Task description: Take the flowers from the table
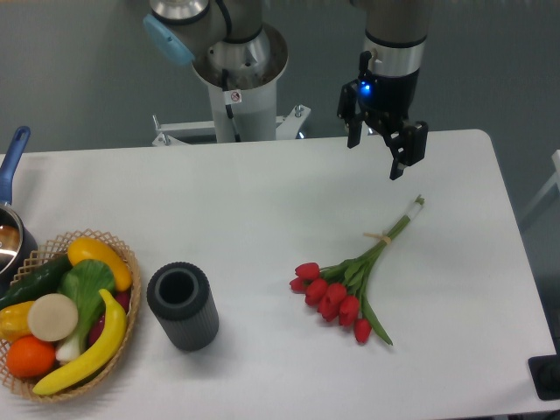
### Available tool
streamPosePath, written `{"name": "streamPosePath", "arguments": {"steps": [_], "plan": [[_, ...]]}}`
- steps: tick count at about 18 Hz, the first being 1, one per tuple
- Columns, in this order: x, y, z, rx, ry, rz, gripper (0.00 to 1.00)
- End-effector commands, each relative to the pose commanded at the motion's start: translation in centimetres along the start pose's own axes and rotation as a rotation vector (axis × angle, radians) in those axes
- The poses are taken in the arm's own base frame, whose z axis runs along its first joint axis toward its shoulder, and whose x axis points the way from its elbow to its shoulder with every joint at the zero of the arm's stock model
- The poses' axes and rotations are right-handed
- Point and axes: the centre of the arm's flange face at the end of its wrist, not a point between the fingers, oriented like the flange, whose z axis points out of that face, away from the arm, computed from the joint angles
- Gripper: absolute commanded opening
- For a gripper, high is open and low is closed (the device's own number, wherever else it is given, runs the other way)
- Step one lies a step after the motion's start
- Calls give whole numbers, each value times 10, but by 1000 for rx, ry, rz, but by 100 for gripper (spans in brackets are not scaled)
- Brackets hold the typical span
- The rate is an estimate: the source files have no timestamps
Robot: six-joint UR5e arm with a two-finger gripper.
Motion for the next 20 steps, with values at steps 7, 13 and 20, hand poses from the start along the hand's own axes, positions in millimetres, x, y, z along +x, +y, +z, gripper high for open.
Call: {"name": "streamPosePath", "arguments": {"steps": [7,13,20], "plan": [[-3,-19,16,57,20,-205,100],[-12,-46,57,71,7,-243,100],[-39,-39,89,29,30,-242,100]]}}
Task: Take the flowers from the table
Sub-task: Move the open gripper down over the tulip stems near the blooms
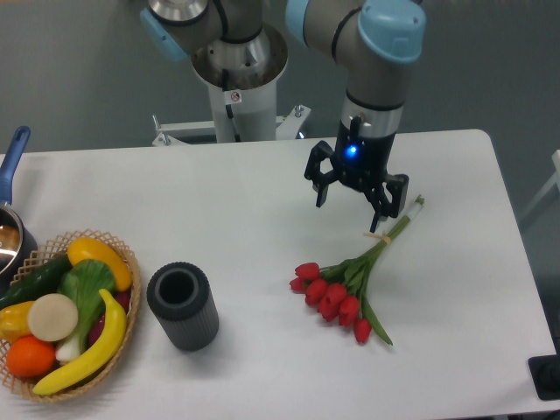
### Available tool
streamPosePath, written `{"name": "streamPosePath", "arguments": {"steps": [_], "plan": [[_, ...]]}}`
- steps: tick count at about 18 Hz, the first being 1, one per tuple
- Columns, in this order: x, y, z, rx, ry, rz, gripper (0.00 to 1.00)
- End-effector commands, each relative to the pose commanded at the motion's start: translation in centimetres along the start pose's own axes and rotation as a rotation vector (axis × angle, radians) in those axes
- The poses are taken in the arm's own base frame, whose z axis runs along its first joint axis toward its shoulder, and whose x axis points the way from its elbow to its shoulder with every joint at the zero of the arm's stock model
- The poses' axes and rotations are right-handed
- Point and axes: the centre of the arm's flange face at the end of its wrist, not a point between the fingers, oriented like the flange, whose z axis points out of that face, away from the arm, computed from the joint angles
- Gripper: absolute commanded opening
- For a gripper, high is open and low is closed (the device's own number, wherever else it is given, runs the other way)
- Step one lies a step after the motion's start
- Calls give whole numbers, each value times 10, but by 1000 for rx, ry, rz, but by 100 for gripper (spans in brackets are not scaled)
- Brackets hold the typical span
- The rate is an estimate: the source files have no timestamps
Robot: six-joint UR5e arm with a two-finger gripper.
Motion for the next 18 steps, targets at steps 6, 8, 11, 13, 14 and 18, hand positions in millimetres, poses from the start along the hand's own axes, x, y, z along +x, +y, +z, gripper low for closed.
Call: {"name": "streamPosePath", "arguments": {"steps": [6,8,11,13,14,18], "plan": [[-20,11,29,-104,15,104,100],[-21,14,40,-117,30,109,100],[-23,19,55,-121,50,103,100],[-27,24,74,-129,76,96,100],[-31,24,83,-129,79,97,100],[-35,34,108,-138,99,86,100]]}}
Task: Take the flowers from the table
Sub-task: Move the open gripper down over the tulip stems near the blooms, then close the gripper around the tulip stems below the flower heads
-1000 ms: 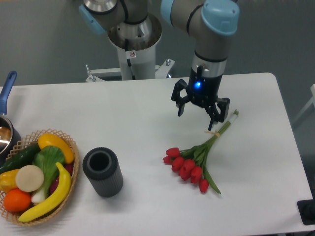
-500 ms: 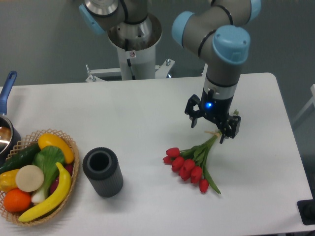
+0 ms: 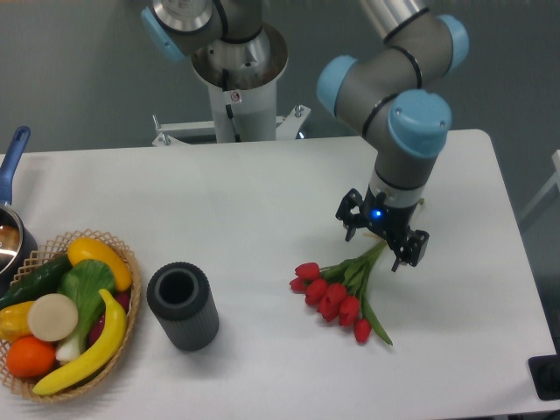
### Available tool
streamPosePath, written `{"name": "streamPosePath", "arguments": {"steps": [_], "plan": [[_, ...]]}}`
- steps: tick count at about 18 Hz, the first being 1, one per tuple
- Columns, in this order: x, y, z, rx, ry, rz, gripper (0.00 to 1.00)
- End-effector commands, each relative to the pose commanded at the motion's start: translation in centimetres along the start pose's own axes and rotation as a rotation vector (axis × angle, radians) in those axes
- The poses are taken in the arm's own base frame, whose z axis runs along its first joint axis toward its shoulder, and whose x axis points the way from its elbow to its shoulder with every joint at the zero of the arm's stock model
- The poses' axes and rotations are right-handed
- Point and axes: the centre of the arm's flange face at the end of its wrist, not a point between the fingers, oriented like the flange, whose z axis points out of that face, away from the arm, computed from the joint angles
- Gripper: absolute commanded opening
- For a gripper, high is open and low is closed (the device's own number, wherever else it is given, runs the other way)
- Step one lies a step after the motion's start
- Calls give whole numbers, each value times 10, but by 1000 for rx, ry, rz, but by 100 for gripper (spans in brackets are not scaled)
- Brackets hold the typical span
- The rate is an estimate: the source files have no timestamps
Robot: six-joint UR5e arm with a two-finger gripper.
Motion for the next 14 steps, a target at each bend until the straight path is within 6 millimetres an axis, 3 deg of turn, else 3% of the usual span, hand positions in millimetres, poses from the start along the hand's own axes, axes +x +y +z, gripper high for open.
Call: {"name": "streamPosePath", "arguments": {"steps": [6,14], "plan": [[6,4,38,-2,5,16,100],[10,9,58,-10,33,33,100]]}}
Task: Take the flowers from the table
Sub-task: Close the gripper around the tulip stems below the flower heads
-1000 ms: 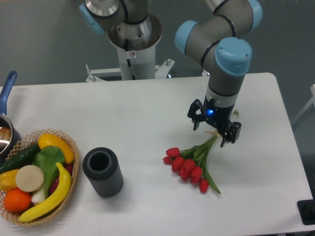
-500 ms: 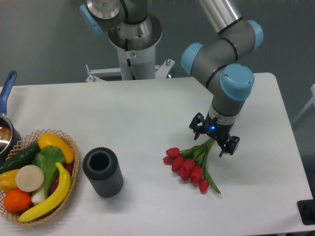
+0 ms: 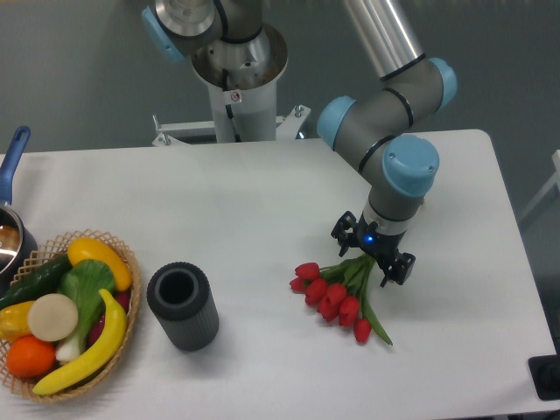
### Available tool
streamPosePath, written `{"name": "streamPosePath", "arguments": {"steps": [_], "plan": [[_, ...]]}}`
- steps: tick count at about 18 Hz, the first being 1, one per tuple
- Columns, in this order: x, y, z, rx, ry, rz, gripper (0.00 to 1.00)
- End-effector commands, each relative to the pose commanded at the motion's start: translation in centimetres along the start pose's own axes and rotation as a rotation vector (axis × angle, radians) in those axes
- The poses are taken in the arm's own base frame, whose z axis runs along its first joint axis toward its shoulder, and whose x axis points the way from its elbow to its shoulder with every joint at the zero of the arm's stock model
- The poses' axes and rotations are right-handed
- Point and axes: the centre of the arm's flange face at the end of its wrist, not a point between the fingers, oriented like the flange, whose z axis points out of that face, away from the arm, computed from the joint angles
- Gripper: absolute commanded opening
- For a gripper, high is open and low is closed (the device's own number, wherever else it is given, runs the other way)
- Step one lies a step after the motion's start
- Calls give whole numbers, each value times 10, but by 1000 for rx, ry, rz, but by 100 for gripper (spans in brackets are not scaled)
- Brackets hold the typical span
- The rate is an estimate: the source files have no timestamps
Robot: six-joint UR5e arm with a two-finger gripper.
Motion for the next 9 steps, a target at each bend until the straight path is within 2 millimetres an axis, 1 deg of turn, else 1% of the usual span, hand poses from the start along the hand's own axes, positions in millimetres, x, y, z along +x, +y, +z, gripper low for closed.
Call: {"name": "streamPosePath", "arguments": {"steps": [6,7,9], "plan": [[0,0,8,-2,11,-14,100],[0,1,12,-3,17,-16,100],[-2,0,12,-2,9,-27,100]]}}
